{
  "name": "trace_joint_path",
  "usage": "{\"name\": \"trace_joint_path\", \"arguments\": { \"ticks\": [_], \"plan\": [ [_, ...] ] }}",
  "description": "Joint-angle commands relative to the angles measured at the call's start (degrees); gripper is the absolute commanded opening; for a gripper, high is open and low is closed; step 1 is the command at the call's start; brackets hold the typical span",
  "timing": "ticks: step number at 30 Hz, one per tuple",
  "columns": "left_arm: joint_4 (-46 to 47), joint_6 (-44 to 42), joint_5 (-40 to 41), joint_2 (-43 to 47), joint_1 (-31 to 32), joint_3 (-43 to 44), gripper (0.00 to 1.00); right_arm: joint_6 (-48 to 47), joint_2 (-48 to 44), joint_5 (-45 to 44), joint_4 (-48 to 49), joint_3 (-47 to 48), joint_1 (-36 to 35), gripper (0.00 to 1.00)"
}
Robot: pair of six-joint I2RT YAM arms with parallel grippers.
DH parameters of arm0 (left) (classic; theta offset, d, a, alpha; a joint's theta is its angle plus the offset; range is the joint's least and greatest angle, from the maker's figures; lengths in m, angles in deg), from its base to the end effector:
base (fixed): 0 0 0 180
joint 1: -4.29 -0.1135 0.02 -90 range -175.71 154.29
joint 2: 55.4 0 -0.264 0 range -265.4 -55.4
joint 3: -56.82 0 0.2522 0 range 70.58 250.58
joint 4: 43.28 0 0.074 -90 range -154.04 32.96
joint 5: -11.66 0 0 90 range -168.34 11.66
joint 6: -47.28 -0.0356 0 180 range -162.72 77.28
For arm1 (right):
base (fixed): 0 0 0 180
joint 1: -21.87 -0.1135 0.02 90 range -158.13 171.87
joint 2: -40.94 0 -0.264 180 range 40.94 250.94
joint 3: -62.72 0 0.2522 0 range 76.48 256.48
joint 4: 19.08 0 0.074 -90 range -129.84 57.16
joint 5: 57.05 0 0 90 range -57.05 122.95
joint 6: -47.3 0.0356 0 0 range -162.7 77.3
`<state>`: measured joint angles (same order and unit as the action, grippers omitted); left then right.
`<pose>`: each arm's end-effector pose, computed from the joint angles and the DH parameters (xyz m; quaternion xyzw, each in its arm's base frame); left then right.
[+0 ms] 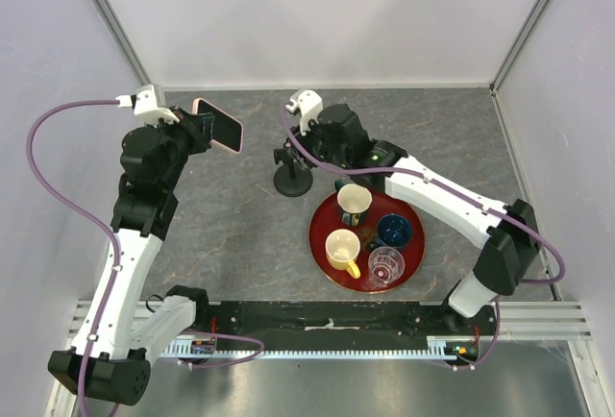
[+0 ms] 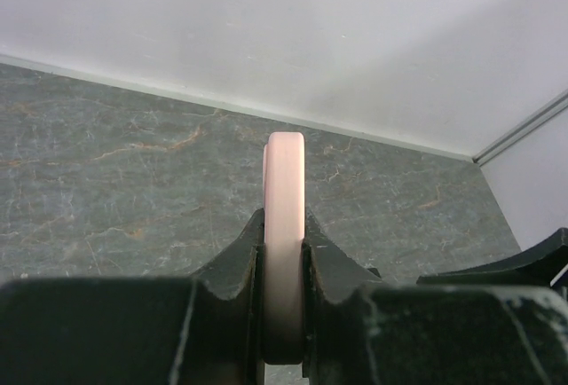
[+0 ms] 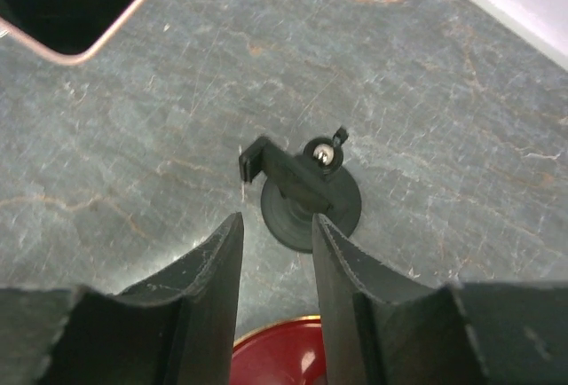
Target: Place the phone on the phone stand
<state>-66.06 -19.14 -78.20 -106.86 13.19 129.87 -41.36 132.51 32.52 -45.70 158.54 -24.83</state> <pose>0.1972 -0.0308 0.4105 -0.0921 0.7084 -0.1948 0.6720 0.2609 0.2764 0.3544 -0.3184 0.7674 0.2237 0.5096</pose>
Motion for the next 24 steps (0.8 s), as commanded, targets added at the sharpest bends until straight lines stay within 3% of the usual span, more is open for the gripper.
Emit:
{"name": "trace_joint_path", "arguments": {
  "ticks": [1, 5, 12, 24],
  "plan": [
    [4.5, 2.1, 1.9, 0.2, -0.4, 2.8, 0.02, 1.2, 5.3, -11.7, -10.6, 10.6, -2.2, 0.43],
    [4.5, 2.1, 1.8, 0.1, -0.5, 2.7, 0.02, 5.8, 12.4, -11.6, -20.0, 20.7, -2.8, 0.44],
    [4.8, 2.3, 1.3, -0.1, -0.5, 2.7, 0.02, 7.5, 15.7, -14.0, -27.2, 25.1, -3.0, 0.47],
    [5.8, 2.9, 0.1, -0.3, -0.5, 2.1, 0.02, 6.7, 16.4, -15.2, -27.7, 24.9, -3.0, 0.49]
  ]
}}
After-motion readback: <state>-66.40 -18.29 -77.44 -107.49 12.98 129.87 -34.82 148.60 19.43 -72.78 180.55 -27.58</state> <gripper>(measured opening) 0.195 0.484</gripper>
